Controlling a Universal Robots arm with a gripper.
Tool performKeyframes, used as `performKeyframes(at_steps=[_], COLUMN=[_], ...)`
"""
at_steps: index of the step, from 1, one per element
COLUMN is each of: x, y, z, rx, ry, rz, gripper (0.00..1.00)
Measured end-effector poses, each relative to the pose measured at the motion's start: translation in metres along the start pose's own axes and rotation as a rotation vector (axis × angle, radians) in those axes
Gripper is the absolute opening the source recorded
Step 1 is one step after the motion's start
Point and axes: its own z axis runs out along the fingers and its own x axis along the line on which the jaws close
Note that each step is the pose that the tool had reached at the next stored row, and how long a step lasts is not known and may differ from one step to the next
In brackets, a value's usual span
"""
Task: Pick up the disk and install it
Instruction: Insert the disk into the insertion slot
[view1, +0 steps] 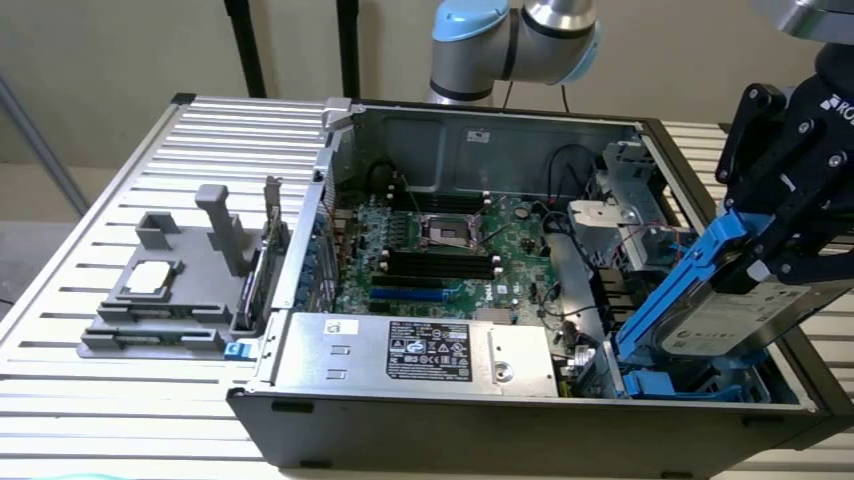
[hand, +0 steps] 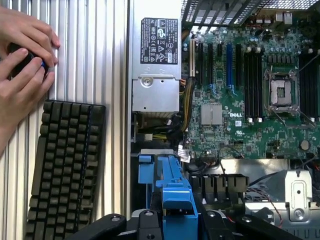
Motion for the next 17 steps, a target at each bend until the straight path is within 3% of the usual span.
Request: performKeyframes(at_steps=[17], x=[0.0003], y=[-0.0003], z=[0.0056], rx=[-0.0008], ry=[0.0009], rz=[-0.020], gripper=[0.33])
